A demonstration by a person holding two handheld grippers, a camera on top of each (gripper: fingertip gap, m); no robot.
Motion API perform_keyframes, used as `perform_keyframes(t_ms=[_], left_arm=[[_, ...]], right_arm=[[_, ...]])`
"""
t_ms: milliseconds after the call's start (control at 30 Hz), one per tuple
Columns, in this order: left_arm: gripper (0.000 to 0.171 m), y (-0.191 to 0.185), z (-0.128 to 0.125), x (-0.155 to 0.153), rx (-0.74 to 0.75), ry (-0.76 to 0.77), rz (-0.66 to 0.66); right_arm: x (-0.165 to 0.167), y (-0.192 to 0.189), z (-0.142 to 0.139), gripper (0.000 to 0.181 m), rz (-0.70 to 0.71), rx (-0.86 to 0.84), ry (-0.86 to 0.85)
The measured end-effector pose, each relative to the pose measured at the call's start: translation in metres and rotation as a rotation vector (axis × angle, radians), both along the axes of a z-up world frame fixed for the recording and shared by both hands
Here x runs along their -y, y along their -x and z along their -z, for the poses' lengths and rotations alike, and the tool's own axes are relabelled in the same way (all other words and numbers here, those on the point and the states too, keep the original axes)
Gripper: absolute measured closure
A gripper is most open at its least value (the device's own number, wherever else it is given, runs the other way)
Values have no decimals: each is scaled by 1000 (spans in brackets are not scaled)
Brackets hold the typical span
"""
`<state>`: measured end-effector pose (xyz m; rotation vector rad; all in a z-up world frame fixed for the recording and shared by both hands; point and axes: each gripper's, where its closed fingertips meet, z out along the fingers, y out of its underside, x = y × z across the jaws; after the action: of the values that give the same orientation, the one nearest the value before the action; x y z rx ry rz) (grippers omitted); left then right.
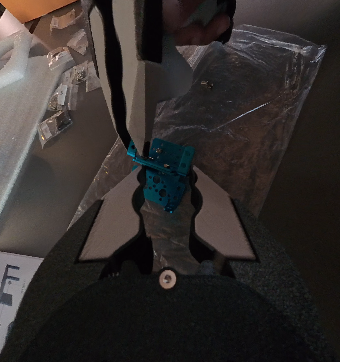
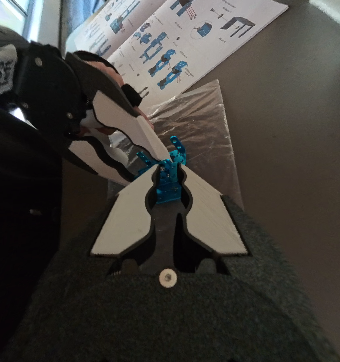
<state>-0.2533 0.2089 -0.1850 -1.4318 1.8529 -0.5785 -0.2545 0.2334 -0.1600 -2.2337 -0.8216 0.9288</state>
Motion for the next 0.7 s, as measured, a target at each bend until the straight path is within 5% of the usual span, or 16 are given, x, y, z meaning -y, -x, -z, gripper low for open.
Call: perform_keyframes(t_ms=[700], left_arm=[[127, 0, 0, 0, 0, -1, -2]], right_arm=[[0, -1, 3, 165, 10, -9, 69]])
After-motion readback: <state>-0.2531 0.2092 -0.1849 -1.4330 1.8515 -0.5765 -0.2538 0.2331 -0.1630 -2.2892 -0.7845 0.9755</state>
